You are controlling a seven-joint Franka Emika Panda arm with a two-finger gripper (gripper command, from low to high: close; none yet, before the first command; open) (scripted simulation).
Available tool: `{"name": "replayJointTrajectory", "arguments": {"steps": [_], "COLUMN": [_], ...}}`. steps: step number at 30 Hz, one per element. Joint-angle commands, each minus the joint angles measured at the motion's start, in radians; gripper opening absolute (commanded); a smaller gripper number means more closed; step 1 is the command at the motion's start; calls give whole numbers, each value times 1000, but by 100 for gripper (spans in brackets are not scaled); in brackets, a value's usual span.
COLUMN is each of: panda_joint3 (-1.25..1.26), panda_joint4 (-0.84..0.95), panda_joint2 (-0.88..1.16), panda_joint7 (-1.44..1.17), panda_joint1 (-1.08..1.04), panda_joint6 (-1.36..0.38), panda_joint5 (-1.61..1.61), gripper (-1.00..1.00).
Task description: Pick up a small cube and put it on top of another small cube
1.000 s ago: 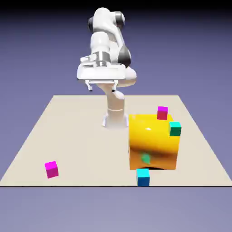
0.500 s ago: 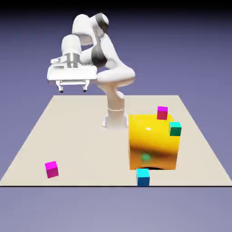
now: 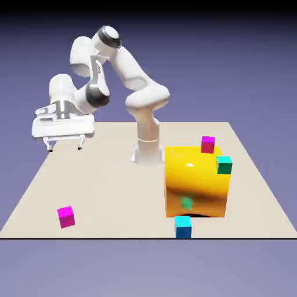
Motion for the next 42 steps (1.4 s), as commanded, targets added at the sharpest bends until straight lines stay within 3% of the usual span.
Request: {"name": "replayJointTrajectory", "arguments": {"steps": [1,17,23,24,31,42], "panda_joint3": [-36,-548,-707,-707,-534,-136], "panda_joint4": [8,119,217,217,115,5], "panda_joint2": [-6,-92,-191,-191,-89,-18], "panda_joint7": [-19,-281,-277,-277,-270,53], "panda_joint1": [21,316,519,519,319,414], "panda_joint6": [-1,-22,84,84,-24,-101], "panda_joint5": [-7,-111,-131,-131,-112,-156], "gripper": [0,0,0,-100,-100,-100]}}
